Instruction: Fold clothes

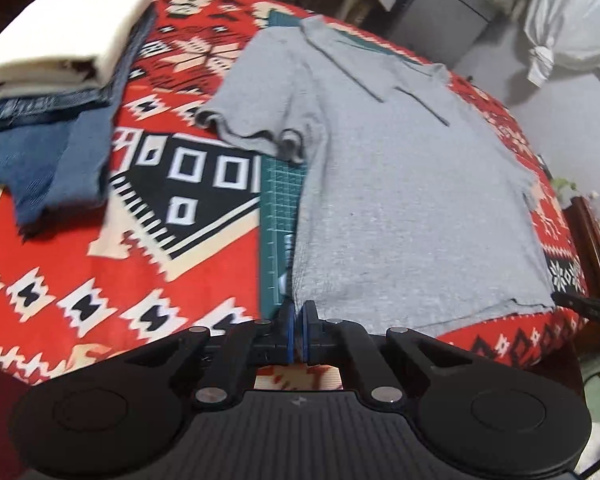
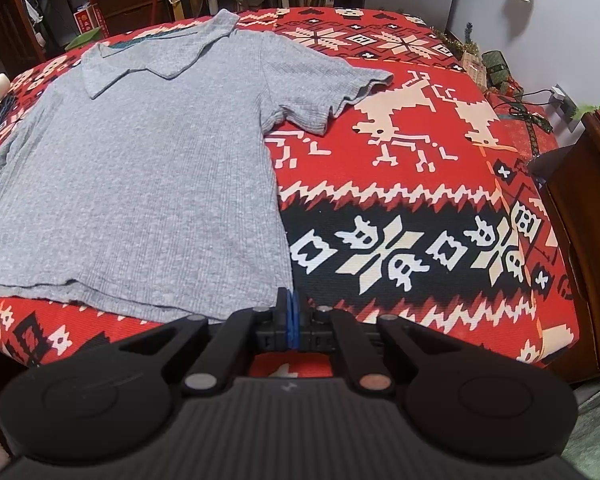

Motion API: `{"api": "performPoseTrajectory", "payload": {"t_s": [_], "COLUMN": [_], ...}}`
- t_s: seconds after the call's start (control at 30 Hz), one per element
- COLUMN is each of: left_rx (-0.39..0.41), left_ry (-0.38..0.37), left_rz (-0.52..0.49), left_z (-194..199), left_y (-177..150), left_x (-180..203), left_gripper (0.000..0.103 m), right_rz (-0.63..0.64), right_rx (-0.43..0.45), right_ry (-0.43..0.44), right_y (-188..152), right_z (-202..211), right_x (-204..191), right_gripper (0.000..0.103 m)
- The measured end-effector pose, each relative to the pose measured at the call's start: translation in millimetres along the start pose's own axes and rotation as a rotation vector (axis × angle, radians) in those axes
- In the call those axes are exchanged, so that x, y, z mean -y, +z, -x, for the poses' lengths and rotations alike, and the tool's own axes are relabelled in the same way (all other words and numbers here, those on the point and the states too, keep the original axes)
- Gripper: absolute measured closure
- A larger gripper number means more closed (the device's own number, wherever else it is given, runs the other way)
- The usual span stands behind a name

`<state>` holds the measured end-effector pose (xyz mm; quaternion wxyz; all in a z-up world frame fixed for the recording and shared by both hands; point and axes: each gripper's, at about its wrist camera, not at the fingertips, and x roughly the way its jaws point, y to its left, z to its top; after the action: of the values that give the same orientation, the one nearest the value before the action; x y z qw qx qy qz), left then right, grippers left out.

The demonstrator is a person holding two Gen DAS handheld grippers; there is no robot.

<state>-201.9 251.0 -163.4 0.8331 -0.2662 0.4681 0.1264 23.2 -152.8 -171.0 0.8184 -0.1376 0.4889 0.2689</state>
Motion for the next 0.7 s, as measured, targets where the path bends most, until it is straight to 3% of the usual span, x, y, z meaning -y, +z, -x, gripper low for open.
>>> {"api": "performPoseTrajectory", "payload": {"t_s": [0.23, 0.4, 0.7], "left_rx": [-0.008, -0.014, -0.047], "left_ry": [-0.012, -0.029, -0.064], "left_rz": [-0.013, -0.024, 0.009], "left_z": [1, -3, -3], "left_y": [1, 2, -2], "left_x": [-4, -2, -3], "left_gripper": [0.099, 0.095, 0.088], "right_rz": [-0.008, -0.045, -0.098], "right_rx": [-0.008, 0.02, 0.046], "right_ry": [-0.045, 0.007, 0.079], "right_y": [-3, -5, 0], "right_z": [9, 14, 11], "right_x": [9, 15, 12], "right_gripper": [0.103, 0.102, 0.091]}}
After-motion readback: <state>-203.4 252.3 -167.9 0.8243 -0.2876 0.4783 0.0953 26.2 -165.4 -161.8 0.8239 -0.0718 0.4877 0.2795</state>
